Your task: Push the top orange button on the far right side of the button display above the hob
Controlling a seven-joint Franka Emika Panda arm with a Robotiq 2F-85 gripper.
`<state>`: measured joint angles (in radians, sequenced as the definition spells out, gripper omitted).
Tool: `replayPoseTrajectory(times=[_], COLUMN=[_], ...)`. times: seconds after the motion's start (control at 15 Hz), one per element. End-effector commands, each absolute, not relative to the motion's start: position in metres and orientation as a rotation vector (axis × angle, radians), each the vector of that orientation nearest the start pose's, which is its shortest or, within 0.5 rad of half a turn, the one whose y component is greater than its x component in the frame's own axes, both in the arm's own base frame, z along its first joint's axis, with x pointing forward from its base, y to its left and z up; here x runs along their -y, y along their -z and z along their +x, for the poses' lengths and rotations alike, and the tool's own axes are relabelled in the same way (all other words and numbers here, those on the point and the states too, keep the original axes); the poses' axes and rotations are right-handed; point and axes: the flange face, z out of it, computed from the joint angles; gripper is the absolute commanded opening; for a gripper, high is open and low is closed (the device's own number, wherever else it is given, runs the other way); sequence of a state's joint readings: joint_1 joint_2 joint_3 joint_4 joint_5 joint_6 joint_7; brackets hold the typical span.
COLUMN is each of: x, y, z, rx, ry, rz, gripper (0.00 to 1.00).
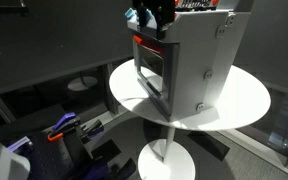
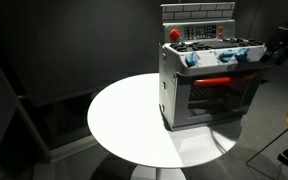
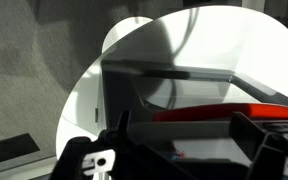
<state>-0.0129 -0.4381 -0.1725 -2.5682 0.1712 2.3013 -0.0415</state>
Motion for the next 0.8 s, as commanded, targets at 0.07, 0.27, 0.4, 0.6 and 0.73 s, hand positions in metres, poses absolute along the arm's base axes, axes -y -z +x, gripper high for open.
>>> replayPoseTrajectory(times=[0.07, 0.27, 0.4, 0.6, 0.73], x=[0.073, 0.071, 0.066, 0.061, 0.060], y=[-0.428, -0.433, -0.442, -0.460, -0.477], z=[0.409, 0.409, 0.407, 0.404, 0.405], rx=[-0.349, -0.342, -0.334, -0.340, -0.347], ry=[0.268, 0.272, 0.281, 0.298, 0.348], rz=[-2.918, -2.917, -2.921, -2.925, -2.935], gripper=[1.00, 1.00, 1.00, 1.00, 1.00])
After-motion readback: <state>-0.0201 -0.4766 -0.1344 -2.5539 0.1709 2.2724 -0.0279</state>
